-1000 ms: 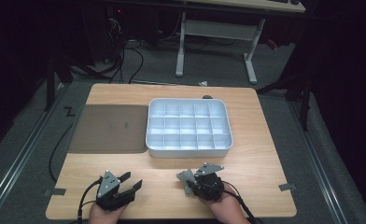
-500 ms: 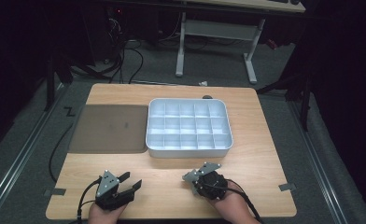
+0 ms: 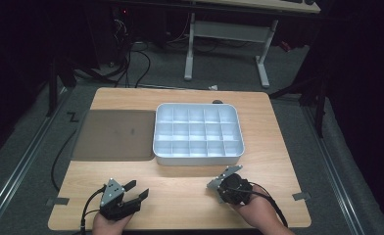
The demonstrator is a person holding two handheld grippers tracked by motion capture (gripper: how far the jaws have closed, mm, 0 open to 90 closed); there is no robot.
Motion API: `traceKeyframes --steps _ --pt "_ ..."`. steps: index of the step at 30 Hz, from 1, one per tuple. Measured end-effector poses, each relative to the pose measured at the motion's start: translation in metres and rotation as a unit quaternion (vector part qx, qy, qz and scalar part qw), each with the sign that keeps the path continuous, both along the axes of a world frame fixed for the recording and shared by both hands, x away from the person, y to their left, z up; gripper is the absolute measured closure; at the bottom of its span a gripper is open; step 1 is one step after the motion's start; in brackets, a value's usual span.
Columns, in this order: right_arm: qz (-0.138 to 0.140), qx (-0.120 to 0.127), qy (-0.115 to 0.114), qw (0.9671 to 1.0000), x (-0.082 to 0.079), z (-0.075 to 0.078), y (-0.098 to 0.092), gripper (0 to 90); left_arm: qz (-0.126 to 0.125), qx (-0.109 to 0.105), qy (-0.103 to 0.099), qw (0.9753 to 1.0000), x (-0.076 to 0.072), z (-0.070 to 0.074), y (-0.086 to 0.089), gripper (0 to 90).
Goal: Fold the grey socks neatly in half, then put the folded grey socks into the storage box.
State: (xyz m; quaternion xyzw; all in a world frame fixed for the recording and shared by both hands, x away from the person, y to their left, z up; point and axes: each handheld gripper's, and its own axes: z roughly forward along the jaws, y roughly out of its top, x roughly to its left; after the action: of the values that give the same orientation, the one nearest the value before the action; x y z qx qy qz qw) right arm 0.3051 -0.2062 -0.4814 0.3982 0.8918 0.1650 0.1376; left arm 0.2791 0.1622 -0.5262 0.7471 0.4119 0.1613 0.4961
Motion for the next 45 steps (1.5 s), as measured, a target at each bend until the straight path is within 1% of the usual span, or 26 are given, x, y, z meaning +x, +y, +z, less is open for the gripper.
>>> traceKeyframes --steps 6,10,15,17,21,25,27,31,36,40,45 --pt "0.0 -0.016 0.014 0.9998 0.004 0.003 -0.011 71.6 -0.001 0.005 -0.001 1.0 0.0 0.0 0.0 40.8" --pt "-0.005 -0.024 0.018 0.9995 0.007 0.007 -0.019 71.6 0.007 0.017 0.0 0.9998 0.001 -0.001 0.0 41.0" --pt "-0.015 -0.032 0.021 0.9991 0.01 0.012 -0.03 71.7 0.013 0.027 -0.008 0.9995 0.002 0.0 0.002 40.3" --pt "-0.018 -0.031 0.023 0.9991 0.012 0.013 -0.033 71.7 0.016 0.024 -0.008 0.9996 0.002 0.0 0.003 39.9" --pt "-0.024 -0.028 0.024 0.999 0.014 0.017 -0.037 71.7 0.025 0.027 -0.003 0.9993 0.003 0.0 0.005 39.3" --pt "-0.032 -0.022 0.028 0.9989 0.017 0.02 -0.04 71.7 0.022 0.026 -0.004 0.9994 0.004 0.0 0.006 38.3" --pt "-0.036 -0.017 0.034 0.9986 0.018 0.022 -0.041 71.6 0.019 0.025 -0.004 0.9995 0.004 0.0 0.006 38.2" --pt "-0.039 -0.01 0.035 0.9986 0.022 0.027 -0.042 71.7 0.017 0.026 -0.005 0.9995 0.004 0.001 0.005 38.0" --pt "-0.044 -0.001 0.029 0.9986 0.028 0.039 -0.044 71.7 0.018 0.021 -0.005 0.9996 0.003 0.002 0.006 37.9" --pt "-0.041 -0.002 0.025 0.9989 0.034 0.049 -0.045 71.8 0.016 0.022 -0.003 0.9996 0.004 0.001 0.006 37.9" --pt "-0.046 0.006 0.028 0.9985 0.04 0.061 -0.046 71.9 0.012 0.019 -0.003 0.9997 0.002 0.0 0.007 37.9"
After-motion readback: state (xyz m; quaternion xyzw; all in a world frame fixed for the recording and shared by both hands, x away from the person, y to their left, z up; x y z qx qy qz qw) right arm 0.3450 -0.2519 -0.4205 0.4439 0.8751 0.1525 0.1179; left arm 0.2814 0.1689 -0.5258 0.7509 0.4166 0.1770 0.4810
